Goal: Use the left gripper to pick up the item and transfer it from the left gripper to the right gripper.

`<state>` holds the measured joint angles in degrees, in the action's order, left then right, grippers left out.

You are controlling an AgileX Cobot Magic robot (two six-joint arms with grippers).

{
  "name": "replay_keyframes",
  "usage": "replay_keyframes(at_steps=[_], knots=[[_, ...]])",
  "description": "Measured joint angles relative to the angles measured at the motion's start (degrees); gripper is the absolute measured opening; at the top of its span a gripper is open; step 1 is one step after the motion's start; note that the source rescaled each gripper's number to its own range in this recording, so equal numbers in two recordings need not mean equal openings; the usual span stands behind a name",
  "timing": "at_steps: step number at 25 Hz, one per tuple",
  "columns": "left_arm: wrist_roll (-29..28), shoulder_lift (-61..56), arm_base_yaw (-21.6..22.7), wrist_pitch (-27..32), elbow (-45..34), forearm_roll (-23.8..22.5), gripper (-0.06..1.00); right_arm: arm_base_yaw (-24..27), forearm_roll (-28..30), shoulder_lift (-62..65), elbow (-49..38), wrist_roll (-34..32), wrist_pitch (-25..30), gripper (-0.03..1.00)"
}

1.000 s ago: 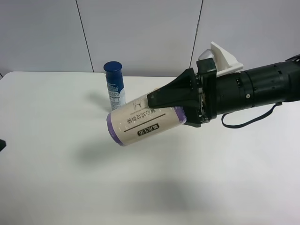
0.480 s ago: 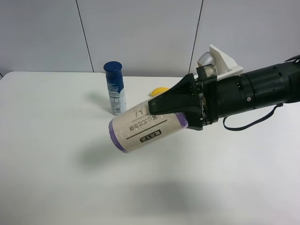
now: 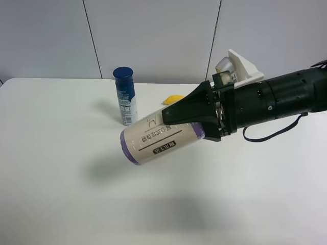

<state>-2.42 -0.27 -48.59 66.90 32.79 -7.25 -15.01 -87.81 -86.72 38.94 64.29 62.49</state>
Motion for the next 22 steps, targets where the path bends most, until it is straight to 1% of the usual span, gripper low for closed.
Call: replay_keyframes(at_steps=[7,9,13,17,22], knots=[[1.07,-0.06,-0.04,-0.54,-1.24,2.16,0.99,0.00,0.00,0.00,0.00,-0.11,0.00,0.00],[1.07,-0.06,-0.04,-1.71,-1.42,3.06,0.99,0.00,0.00,0.00,0.00,-0.11,0.00,0.00],[1.07,-0.06,-0.04,-4.99,-3.30,6.50,0.99,0.00,0.00,0.00,0.00,-0.11,0.00,0.00],[1.07,-0.06,-0.04,-6.13,-3.72,6.95,0.99,0.00,0.00,0.00,0.00,-0.11,-0.50,0.00],[1.07,-0.06,-0.04,-6.18,-3.72,7.25,0.99,0.00,0.00,0.00,0.00,-0.11,-1.23,0.00]])
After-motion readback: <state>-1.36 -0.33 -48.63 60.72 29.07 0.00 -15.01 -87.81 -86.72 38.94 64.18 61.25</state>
